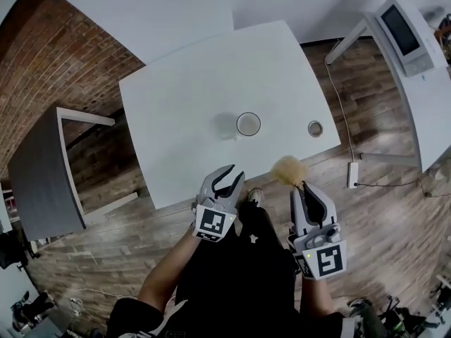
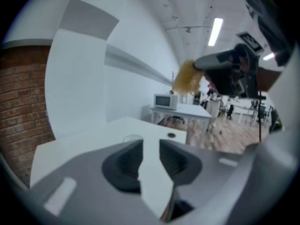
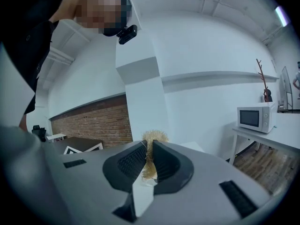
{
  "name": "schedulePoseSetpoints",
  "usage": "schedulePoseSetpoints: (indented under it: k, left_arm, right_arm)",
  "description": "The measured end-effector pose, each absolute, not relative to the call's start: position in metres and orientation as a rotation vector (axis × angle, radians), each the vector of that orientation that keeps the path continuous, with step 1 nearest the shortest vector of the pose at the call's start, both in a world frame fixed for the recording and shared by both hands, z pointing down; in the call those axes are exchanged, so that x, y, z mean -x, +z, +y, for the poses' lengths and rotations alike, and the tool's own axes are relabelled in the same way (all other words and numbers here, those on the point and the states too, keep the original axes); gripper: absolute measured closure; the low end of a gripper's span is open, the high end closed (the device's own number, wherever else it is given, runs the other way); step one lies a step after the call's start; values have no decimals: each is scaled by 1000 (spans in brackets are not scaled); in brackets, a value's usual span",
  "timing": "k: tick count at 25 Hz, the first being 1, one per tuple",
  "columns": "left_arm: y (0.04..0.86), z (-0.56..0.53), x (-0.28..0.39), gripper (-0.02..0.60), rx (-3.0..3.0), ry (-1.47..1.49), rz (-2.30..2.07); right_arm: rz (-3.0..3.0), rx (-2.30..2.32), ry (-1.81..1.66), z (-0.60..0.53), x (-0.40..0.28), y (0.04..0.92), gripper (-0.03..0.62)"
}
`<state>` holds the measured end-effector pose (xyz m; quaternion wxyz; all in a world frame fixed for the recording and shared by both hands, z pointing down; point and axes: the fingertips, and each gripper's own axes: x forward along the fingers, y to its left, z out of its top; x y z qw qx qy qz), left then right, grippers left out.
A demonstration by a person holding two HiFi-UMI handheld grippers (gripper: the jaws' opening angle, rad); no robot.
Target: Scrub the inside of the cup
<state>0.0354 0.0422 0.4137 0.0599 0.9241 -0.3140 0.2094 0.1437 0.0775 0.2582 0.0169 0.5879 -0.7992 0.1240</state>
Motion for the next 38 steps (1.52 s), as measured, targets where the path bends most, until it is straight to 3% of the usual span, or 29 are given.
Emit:
schedulePoseSetpoints:
  k: [11,18,20,21,22,38]
  left_arm:
    - [512,-28,-44,435,-2728,827,-936]
    - [531,-47,-54,433,-2767,862,-931]
    - [532,-49,-57,442,-2778,855,-936]
    - [532,-49,-57,496,-2784,850,-938]
    - [531,-49,-57,505,-2788,844,-936]
    - [528,-1,-48,512,-2757,860,-826]
  right_arm:
    - [-2407,-1841,538,30,-131,312,563]
    - [-2358,-1805,561,13,-134,342,563]
    - [-2346,-1793,563,10,-136,348,563]
    - [-2344,-1791,568,8,-137,350,563]
    - [-2344,-1788,572,6,-137,352,563]
    - [-2355,-1561,672,-10,-107,392,563]
